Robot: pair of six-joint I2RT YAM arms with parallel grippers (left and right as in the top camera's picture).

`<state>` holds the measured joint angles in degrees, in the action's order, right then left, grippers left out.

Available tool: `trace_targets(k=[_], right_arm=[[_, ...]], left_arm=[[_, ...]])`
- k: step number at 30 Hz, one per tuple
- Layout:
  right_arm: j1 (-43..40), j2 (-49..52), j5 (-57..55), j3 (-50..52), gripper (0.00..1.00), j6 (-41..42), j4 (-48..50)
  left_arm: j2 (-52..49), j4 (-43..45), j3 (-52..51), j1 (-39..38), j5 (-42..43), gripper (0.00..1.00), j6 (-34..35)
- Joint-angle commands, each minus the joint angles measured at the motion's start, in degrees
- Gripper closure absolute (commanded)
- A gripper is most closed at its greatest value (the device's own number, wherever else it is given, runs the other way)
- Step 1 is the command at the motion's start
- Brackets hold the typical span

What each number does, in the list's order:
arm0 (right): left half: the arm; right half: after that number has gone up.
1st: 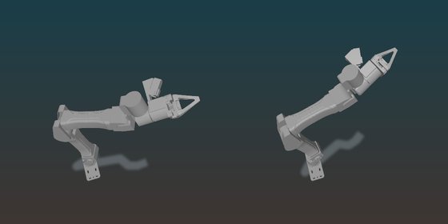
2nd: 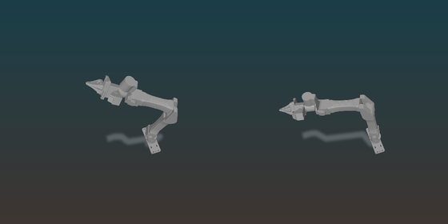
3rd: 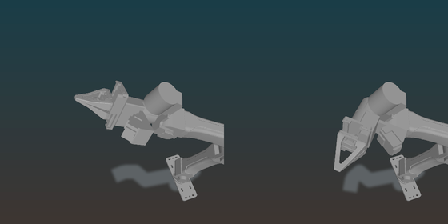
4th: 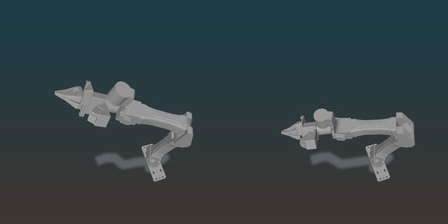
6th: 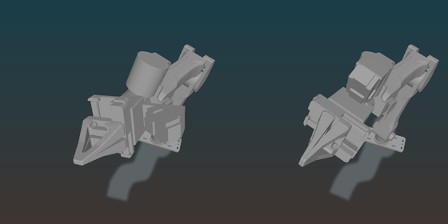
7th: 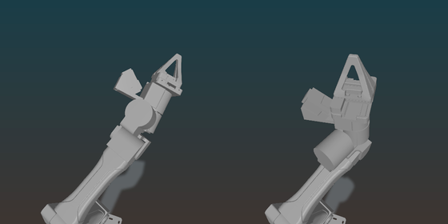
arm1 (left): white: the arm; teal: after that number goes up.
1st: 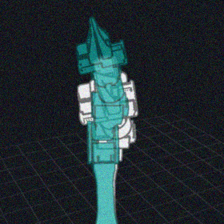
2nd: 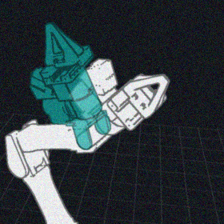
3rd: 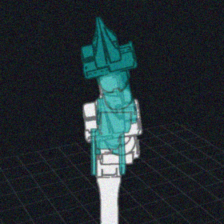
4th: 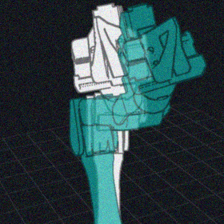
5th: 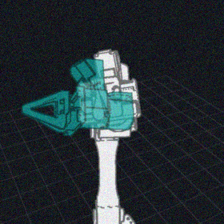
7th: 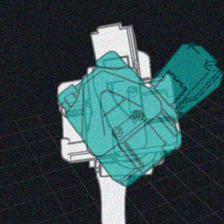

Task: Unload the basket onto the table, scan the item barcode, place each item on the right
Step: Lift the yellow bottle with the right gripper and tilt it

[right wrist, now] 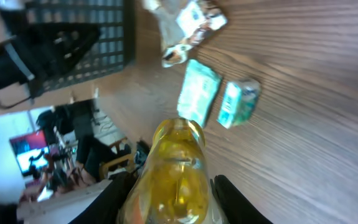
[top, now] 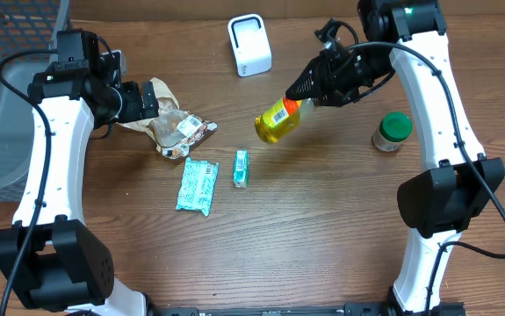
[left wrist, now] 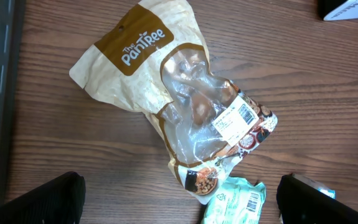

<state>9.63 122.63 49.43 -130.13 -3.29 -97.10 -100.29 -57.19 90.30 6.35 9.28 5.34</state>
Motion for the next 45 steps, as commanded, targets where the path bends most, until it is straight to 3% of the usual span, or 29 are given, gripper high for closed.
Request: trace_targets(k=[1, 9, 21, 32, 45], right_arm=[[0.5, -3.1, 6.2, -1.0, 0.69, -4.9, 0.0], [2.5, -9.6, 6.1, 0.6, 0.68, -4.3, 0.0], [6.2, -21.5, 6.2, 14.3, 0.68, -7.5, 0.0], [6.0, -21.9, 15.1, 27.0, 0.68, -22.7, 0.5], [2.5, -21.9, 15.2, 27.0, 0.68, -22.8, 1.0]], left_arm=[[0.2, 0.1, 0.1, -0.4, 0.7, 0.01, -1.7], [0.2, 0.1, 0.1, -0.4, 0.7, 0.00, -1.7], [0.2, 0.1, 0.1, -0.4, 0.7, 0.01, -1.7], [0.2, 0.1, 0.1, -0.4, 0.7, 0.00, -1.7], [0.2, 0.1, 0.1, -0.4, 0.7, 0.01, -1.7]])
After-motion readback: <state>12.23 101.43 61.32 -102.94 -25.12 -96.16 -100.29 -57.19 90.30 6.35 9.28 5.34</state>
